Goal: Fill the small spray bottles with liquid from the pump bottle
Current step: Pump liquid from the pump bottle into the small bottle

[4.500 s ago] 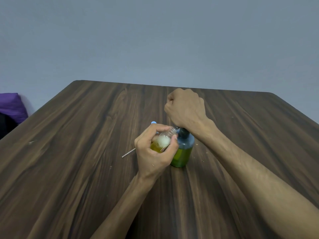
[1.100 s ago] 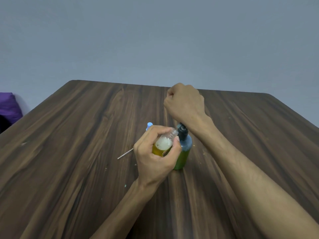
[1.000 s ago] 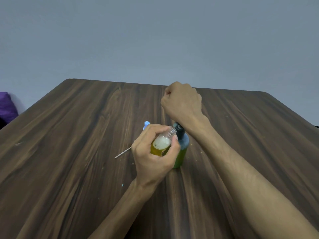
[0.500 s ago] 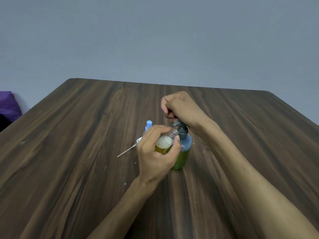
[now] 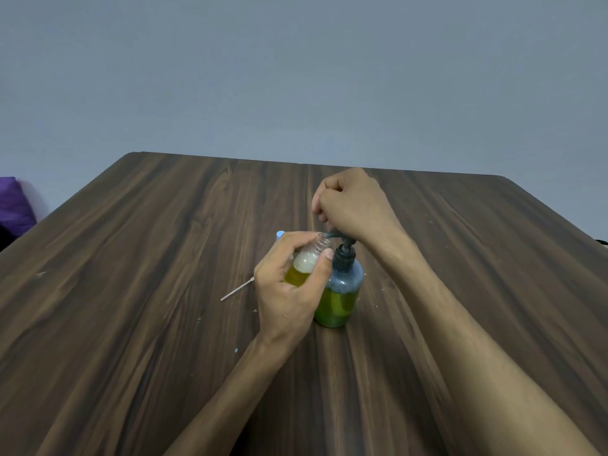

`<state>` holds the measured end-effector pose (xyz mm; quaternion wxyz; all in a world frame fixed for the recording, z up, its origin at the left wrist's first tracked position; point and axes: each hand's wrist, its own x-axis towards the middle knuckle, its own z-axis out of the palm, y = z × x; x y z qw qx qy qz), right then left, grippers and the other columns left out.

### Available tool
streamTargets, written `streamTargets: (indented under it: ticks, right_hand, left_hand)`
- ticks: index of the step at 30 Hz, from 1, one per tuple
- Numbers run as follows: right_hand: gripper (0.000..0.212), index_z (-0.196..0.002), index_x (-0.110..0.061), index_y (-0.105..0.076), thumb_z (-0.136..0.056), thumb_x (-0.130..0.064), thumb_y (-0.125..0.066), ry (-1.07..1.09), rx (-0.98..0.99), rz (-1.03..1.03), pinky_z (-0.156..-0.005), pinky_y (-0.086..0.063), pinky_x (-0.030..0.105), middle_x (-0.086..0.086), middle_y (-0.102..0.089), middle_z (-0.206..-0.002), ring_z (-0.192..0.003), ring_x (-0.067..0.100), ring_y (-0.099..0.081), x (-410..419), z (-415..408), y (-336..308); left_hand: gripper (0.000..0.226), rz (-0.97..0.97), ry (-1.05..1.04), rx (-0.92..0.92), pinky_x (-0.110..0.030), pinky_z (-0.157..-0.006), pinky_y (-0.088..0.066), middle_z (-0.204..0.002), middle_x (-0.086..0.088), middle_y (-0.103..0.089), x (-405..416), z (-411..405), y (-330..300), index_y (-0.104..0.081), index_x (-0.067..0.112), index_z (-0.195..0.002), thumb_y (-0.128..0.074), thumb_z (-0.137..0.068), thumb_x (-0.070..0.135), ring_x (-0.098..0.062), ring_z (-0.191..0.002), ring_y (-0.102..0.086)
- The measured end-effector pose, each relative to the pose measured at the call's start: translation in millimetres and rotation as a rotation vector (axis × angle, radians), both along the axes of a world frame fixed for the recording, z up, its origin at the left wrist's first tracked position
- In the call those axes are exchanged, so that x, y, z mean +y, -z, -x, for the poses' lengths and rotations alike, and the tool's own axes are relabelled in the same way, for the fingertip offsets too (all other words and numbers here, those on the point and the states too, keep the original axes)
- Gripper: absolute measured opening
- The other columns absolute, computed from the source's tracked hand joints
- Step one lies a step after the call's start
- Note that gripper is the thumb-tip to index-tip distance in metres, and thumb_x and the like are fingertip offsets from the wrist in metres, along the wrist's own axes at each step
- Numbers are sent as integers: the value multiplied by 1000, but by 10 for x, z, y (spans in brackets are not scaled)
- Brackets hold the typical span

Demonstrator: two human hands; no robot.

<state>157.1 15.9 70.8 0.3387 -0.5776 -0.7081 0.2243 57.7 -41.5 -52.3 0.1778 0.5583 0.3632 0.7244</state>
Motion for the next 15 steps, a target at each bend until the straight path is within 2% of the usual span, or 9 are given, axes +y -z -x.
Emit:
streamTargets:
  ticks: [4,7,11,15]
  right_hand:
    - [26,-66,-14,-74,-72,-14,-49,-38,-78,-6,-73,-64,46,-7,-69,-58,-61,22,-66,40,94,-106]
    - [27,-79,-4,-75,-77,-13,-50,-40,-250,-47,-70,-61,43,6,-73,-69,-69,29,-68,18,158,18]
    - [28,-80,-8,-77,-86,-12,-50,-34,-308,-51,-61,-52,31,7,-76,-79,-76,23,-70,31,164,73]
    - [28,-74,-10,-75,-80,-12,-48,-46,-330,-7,-63,-51,34,6,-72,-74,-78,27,-68,30,180,123]
  left_hand:
    - [23,8,10,-4,-25,-82,-53,-96,-4,-72,11,4,9,-73,2,-104,-72,-92,22,-17,-90,-70]
    - [25,11,15,-11,-28,-80,-54,-97,-7,-72,20,21,24,-72,1,-104,-72,-92,22,-20,-89,-70]
    - [23,-10,3,10,-28,-79,-54,-96,-8,-72,20,48,12,-72,0,-104,-72,-91,19,-20,-88,-70]
    - [18,-22,-5,38,-24,-77,-51,-92,-2,-70,19,69,31,-72,2,-99,-72,-89,17,-17,-84,-68]
